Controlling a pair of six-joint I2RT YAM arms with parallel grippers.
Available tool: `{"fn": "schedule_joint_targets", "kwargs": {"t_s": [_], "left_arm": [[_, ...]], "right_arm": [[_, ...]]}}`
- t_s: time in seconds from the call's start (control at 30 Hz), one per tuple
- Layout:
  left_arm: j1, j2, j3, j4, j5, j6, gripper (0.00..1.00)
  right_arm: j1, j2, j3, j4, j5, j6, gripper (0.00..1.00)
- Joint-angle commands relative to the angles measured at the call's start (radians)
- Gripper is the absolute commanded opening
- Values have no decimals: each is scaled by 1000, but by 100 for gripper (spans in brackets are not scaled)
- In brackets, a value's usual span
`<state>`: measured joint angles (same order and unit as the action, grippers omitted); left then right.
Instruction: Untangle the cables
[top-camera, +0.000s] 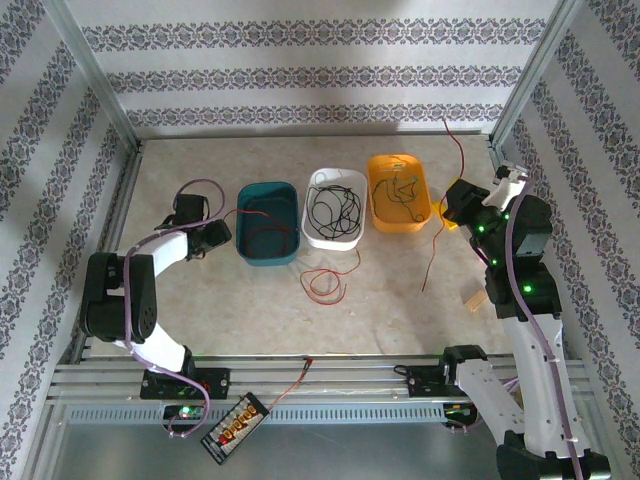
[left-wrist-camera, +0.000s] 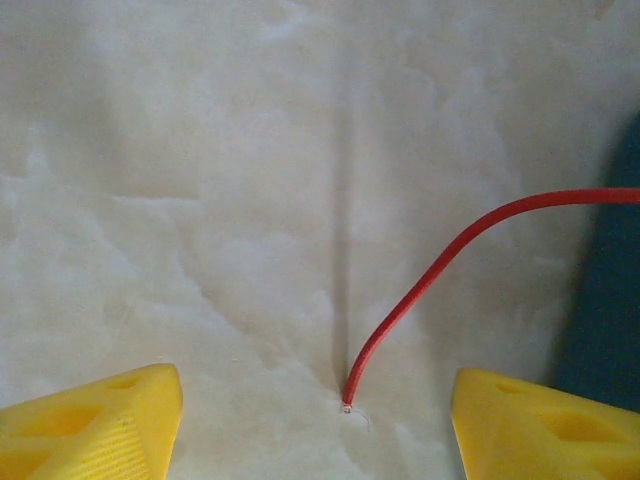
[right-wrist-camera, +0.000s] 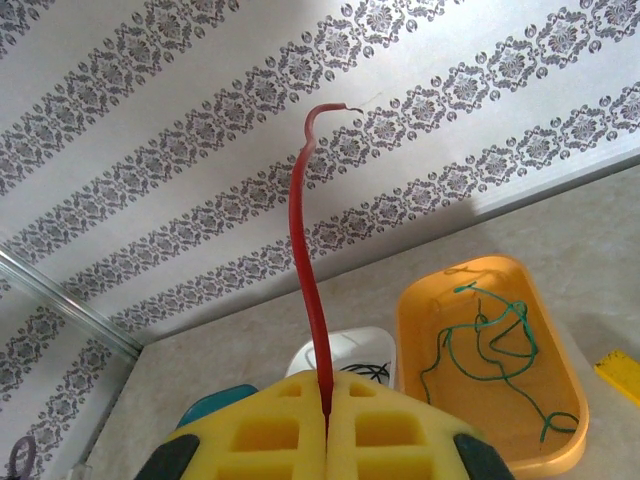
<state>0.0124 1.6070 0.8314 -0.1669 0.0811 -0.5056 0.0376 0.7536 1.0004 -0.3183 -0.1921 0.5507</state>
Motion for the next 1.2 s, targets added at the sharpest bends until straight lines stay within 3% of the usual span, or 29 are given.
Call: {"fn": "schedule_joint_targets", "kwargs": {"t_s": [0.0, 0.13, 0.33, 0.63, 0.9, 1.17], "left_arm": [[-12, 31, 35, 12, -34, 29, 71], [-39, 85, 82, 5, -46, 39, 70], [-108, 162, 182, -75, -178, 51, 66], [-152, 234, 251, -164, -299, 33, 54], [-158, 282, 298, -228, -322, 23, 35], [-167, 271, 305, -241, -324, 35, 10]], "right_arm": [[10, -3, 12, 27, -7, -5, 0], [11, -5, 10, 27, -7, -6, 0], [11, -10, 14, 26, -9, -10, 0], [12, -19, 10, 26, -9, -10, 0], [11, -22, 26, 28, -9, -5, 0], [12, -30, 28, 27, 2, -2, 0]]}}
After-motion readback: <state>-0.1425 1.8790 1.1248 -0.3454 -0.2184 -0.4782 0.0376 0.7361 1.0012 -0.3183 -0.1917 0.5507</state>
